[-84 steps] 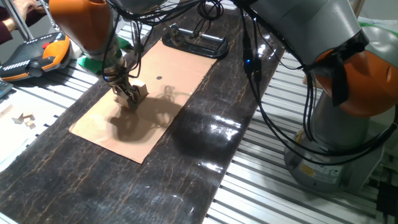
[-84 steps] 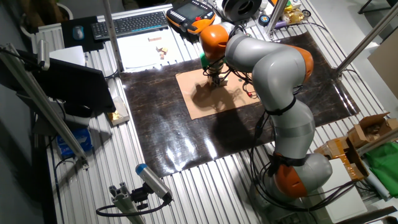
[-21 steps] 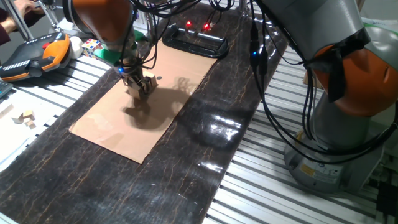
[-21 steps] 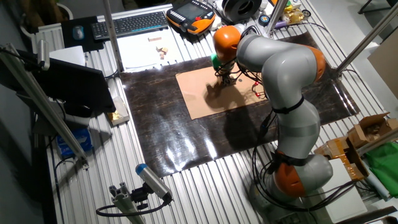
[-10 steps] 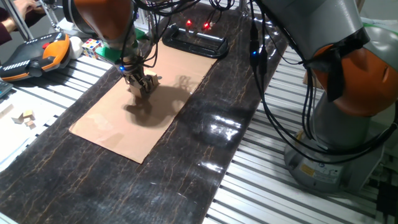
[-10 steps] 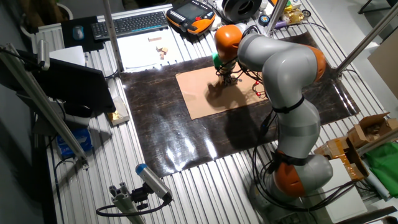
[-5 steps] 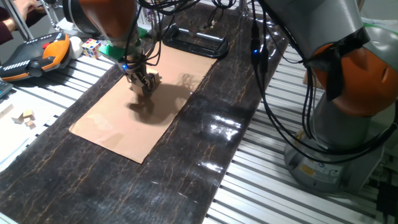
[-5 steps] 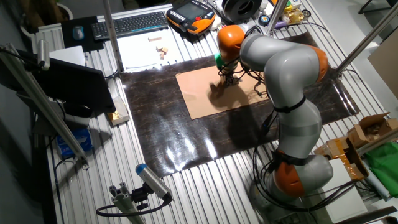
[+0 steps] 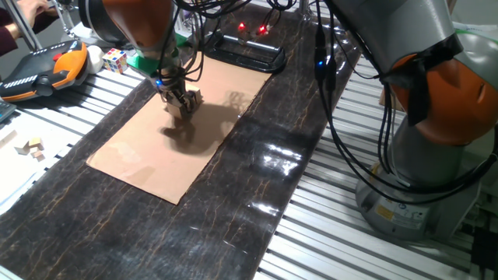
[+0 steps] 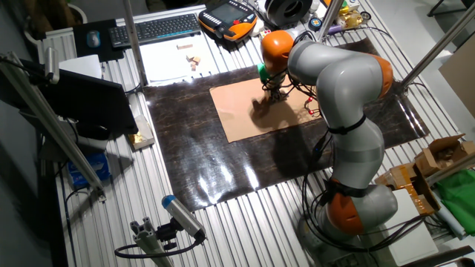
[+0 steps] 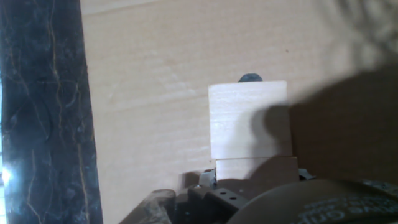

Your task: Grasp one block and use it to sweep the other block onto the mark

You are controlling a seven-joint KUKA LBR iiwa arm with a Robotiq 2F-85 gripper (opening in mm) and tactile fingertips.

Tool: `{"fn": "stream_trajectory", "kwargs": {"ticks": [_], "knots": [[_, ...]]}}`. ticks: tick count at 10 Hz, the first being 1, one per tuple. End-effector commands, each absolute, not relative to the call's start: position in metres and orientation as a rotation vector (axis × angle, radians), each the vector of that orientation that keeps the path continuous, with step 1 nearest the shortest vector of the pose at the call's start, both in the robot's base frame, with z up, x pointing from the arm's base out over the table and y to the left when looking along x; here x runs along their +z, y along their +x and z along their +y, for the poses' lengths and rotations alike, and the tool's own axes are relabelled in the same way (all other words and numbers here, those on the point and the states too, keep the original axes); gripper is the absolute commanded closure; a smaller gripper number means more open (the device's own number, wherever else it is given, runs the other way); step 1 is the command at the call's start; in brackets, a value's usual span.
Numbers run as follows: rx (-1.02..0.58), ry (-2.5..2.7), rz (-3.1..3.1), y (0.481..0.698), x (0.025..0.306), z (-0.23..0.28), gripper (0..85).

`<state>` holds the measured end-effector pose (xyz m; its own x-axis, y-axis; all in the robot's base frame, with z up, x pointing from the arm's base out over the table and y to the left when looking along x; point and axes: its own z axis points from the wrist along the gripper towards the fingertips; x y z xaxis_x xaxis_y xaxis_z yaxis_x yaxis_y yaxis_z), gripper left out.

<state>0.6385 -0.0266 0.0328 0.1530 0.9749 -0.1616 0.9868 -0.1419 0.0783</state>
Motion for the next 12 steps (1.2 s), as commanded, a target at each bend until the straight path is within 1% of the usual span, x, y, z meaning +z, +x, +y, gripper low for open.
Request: {"fn": "stream_trajectory", "kwargs": {"ticks": [1,12], "knots": [[-0.11,2.254,1.938,0.6381,0.0326,-0.0267,84.3],[-0.123,2.234,1.938,0.6354,0.0343,-0.035,84.3]]}}
